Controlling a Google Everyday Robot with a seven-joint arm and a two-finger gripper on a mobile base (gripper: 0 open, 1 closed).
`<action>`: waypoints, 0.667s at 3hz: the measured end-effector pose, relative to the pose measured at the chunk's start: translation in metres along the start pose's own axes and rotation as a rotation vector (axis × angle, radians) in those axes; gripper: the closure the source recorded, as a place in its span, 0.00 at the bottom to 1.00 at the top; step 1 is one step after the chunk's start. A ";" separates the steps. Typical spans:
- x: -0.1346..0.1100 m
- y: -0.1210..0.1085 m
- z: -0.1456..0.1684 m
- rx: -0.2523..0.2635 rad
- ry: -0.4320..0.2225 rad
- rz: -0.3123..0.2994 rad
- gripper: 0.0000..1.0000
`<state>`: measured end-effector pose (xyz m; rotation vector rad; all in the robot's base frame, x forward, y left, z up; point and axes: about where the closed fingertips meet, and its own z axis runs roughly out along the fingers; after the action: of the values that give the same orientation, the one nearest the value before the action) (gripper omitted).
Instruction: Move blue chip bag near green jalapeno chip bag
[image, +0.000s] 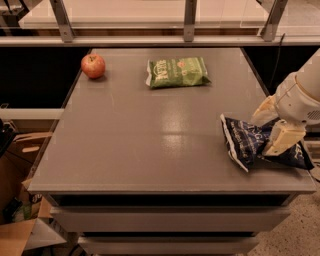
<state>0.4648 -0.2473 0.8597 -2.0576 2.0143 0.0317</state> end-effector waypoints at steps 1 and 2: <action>0.008 0.002 0.000 -0.015 -0.020 -0.001 0.64; 0.013 -0.002 -0.009 -0.008 -0.009 -0.001 0.87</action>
Offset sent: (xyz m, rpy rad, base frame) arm 0.0064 -0.0239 0.0173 -0.0074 0.0007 -0.0027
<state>0.4662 -0.2615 0.8659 -2.0598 2.0111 0.0489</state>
